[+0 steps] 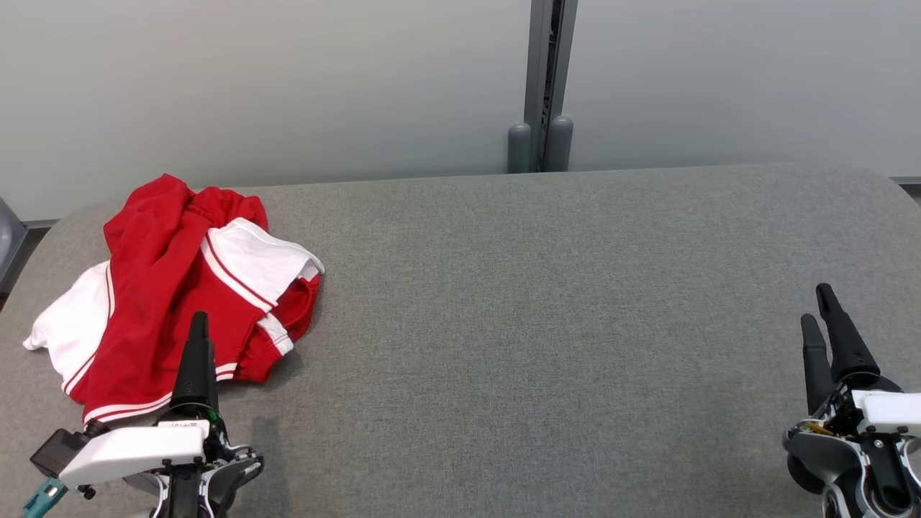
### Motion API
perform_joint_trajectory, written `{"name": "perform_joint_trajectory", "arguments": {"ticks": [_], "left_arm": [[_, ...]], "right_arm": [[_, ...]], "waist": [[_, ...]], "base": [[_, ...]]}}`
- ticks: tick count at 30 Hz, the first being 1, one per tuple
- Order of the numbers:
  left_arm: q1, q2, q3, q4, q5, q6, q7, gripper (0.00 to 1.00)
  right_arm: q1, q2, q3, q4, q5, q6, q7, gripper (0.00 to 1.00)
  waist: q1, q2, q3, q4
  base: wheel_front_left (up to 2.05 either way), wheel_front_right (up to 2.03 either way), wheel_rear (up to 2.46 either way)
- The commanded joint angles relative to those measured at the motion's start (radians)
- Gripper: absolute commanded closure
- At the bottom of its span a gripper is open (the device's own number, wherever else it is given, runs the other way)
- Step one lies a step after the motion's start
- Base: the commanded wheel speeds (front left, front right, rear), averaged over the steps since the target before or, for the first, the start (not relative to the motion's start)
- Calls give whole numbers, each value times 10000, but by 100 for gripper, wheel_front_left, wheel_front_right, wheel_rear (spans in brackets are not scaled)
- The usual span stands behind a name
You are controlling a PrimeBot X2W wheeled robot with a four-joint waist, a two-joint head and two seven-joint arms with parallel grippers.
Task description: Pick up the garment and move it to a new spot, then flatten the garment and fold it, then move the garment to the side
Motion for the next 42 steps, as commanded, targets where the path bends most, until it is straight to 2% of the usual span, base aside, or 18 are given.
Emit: {"name": "perform_joint_trajectory", "arguments": {"ticks": [1,17,23,24,28,34,42], "left_arm": [[-392,100,-30,-265,380,-28,-76,0],[-360,124,-344,-1000,3829,60,-558,0],[-286,132,-711,-1029,5881,448,-730,0],[-291,134,-820,-961,6494,601,-787,0],[-335,139,-995,-887,7513,913,-893,0],[-381,151,-1143,-905,8396,1238,-1050,0],[-415,195,-1331,-846,9340,1403,-1243,0]], "right_arm": [[-142,-178,114,-334,-256,33,-171,0],[-113,-702,1077,-1317,-3071,40,-968,0],[-26,-946,1375,-1524,-4517,42,-1215,0],[3,-976,1455,-1560,-4996,43,-1298,0],[50,-1045,1464,-1539,-6146,45,-1450,0],[68,-1066,1583,-1628,-7407,48,-1671,0],[129,-1036,1479,-1603,-8566,51,-1947,0]], "waist": [[0,0,5,4],[0,0,99,39],[0,0,126,55],[0,0,137,59],[0,0,161,59],[0,0,218,73],[0,0,269,94]], "base": [[0,0,0],[0,0,0],[0,0,0],[0,0,0],[0,0,0],[0,0,0],[0,0,0]]}}
